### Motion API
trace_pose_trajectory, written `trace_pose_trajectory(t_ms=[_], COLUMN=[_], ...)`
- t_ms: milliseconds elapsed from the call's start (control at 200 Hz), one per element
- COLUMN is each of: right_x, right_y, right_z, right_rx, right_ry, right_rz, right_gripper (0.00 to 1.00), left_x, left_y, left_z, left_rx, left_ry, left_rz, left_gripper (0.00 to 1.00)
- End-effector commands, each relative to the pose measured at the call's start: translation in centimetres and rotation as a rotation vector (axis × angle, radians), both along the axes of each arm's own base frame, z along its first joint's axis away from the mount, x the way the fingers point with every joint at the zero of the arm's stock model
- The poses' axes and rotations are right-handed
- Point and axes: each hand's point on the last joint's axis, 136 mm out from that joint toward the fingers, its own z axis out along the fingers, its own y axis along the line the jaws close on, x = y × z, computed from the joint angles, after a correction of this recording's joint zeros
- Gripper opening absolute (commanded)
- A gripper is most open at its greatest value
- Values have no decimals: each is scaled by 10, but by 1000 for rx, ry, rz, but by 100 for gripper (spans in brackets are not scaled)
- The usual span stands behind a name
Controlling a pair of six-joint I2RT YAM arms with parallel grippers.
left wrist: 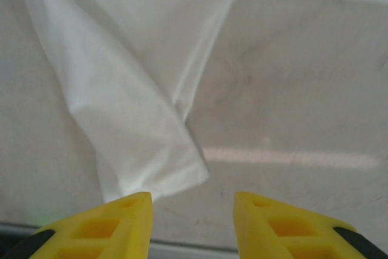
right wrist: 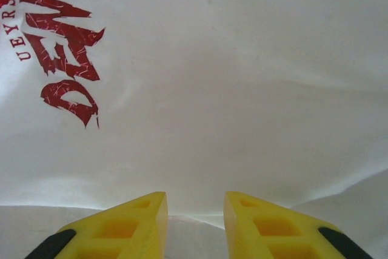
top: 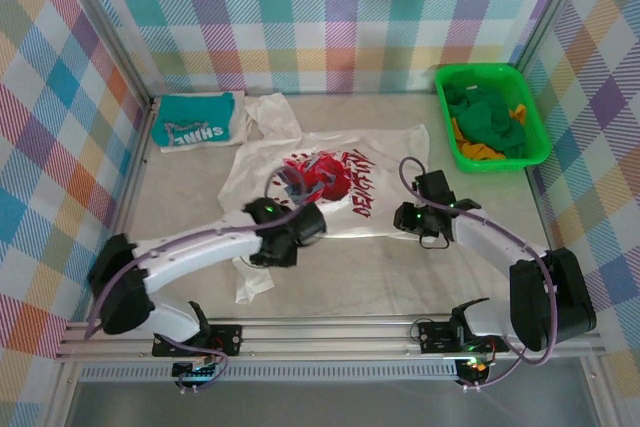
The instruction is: Fold and stack the t-shirts
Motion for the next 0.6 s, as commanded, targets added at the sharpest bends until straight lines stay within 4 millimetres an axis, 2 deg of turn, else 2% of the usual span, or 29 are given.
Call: trace_pose_trajectory(t_ms=[0, 45, 145, 275, 345, 450, 595], right_x=[17, 12, -2, -13, -14, -14, -15], right_y=[8, 14, 23, 22, 20, 18, 15], right_z=[21, 21, 22, 26, 32, 45, 56], right_rx=[50, 86, 145, 172, 168, 176, 188], right_ry=[-148, -163, -174, -222, -262, -334, -394], right_rz=[9, 39, 88, 109, 109, 112, 100], right_gripper=[36, 39, 45, 49, 51, 59, 59], left_x=[-25, -29, -31, -23, -21, -20, -19], left_y=[9, 7, 9, 10, 11, 15, 26], left_z=[-16, -24, -43, -52, -60, -71, -81], left_rx=[154, 178, 189, 207, 240, 264, 263], left_ry=[33, 40, 44, 22, 28, 34, 36], left_rz=[40, 32, 43, 34, 20, 17, 44], left_gripper=[42, 46, 48, 49, 48, 45, 44])
